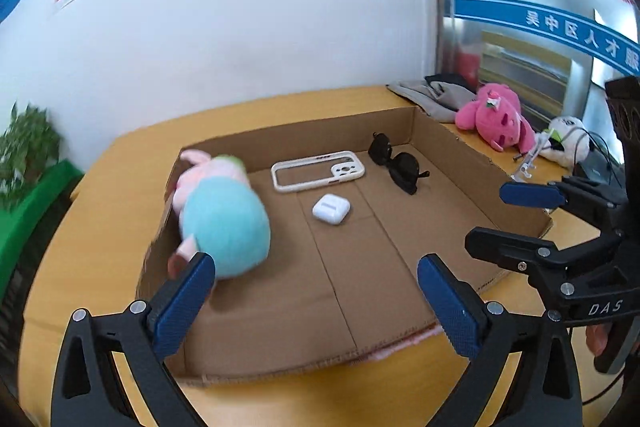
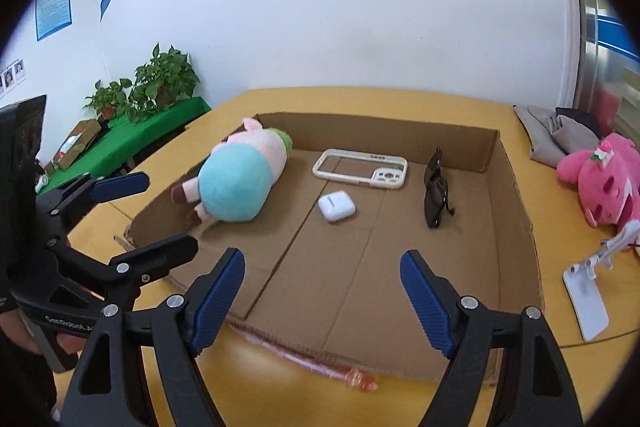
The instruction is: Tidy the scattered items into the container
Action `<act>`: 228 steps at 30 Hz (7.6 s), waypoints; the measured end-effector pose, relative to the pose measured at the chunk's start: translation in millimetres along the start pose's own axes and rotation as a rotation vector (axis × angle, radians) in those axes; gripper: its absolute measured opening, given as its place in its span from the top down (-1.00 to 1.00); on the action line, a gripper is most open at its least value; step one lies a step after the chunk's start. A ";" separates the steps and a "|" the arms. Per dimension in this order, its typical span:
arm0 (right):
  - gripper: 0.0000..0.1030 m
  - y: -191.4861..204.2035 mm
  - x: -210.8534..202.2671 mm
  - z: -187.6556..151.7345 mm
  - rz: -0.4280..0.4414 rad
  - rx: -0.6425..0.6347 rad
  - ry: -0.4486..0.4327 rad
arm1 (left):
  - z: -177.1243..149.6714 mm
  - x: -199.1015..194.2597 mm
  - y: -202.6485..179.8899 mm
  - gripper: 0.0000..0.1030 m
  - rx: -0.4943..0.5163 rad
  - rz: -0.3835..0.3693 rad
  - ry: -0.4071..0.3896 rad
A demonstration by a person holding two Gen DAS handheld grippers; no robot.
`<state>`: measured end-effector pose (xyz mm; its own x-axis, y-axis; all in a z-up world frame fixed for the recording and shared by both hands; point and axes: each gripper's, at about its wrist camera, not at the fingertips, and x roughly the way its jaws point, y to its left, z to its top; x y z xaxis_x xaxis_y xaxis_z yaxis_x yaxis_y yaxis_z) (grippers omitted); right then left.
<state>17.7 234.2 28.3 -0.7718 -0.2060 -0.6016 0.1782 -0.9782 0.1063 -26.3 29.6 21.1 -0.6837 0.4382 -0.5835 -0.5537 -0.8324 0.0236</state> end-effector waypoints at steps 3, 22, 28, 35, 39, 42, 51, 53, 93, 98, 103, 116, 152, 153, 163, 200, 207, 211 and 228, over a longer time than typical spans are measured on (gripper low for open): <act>-0.56 5.2 -7.1 -12.4 0.006 -0.006 0.002 | -17.0 -3.6 6.1 -0.99 -0.072 -0.004 0.008; -0.56 -24.5 20.9 -105.9 0.107 -0.093 0.281 | -85.1 15.3 0.7 -0.99 -0.099 -0.102 0.127; -0.59 -25.9 41.4 -93.9 0.110 -0.104 0.282 | -95.5 35.4 3.7 -0.99 -0.126 -0.102 0.193; -0.61 -8.8 53.0 -99.5 0.197 -0.119 0.285 | -108.0 43.0 9.5 -0.99 -0.156 -0.107 0.229; -0.61 20.4 41.4 -105.4 0.310 -0.200 0.310 | -110.2 43.3 16.5 -0.99 -0.193 -0.115 0.241; -0.61 29.9 29.5 -106.1 0.330 -0.210 0.288 | -112.6 44.6 19.5 -0.99 -0.214 -0.125 0.263; -0.11 52.5 38.1 -113.6 0.253 -0.211 0.321 | -110.1 42.9 28.6 -0.99 -0.366 -0.228 0.287; 0.18 60.3 32.5 -117.8 0.244 -0.232 0.331 | -108.3 43.3 27.2 -0.99 -0.374 -0.220 0.292; 0.63 44.3 -86.2 -51.1 0.282 -0.068 -0.051 | 53.3 -32.3 -40.7 0.87 -0.244 -0.434 0.082; 0.63 26.4 -89.8 -11.4 0.270 -0.087 -0.104 | 97.7 -32.0 -49.0 0.87 -0.201 -0.431 0.043; 0.63 3.2 -67.2 23.0 0.274 -0.075 -0.091 | 130.1 -7.9 -52.0 0.87 -0.176 -0.424 0.068; 0.64 -27.5 -11.9 41.5 0.283 -0.021 0.026 | 143.2 72.2 -53.0 0.87 -0.205 -0.450 0.193; 0.66 -94.3 137.0 -13.1 0.247 0.236 0.590 | 65.7 270.6 -83.6 0.88 -0.300 -0.457 0.723; 0.62 -94.4 135.1 -13.2 0.240 0.237 0.580 | 66.6 267.7 -82.3 0.85 -0.301 -0.457 0.714; -0.51 -74.5 41.8 -5.4 0.100 0.152 0.268 | 98.7 145.8 -61.5 -0.70 -0.190 -0.378 0.304; -0.89 -8.2 12.9 -77.5 -0.263 0.063 -0.163 | -70.8 30.4 17.7 -1.00 -0.142 0.187 -0.134; -0.89 -8.2 12.7 -77.4 -0.262 0.063 -0.164 | -66.3 34.5 13.7 -1.00 -0.137 0.227 -0.129; -0.89 -8.3 12.6 -77.4 -0.262 0.063 -0.164 | -65.6 34.8 13.8 -1.00 -0.138 0.228 -0.130; -0.90 -8.1 12.6 -77.4 -0.262 0.063 -0.163 | -66.2 34.4 13.4 -1.00 -0.138 0.228 -0.130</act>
<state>53.7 241.5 -41.4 -0.8753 0.0571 -0.4802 -0.0740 -0.9971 0.0163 -25.8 11.0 -52.4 -0.8433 0.2666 -0.4666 -0.3148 -0.9488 0.0269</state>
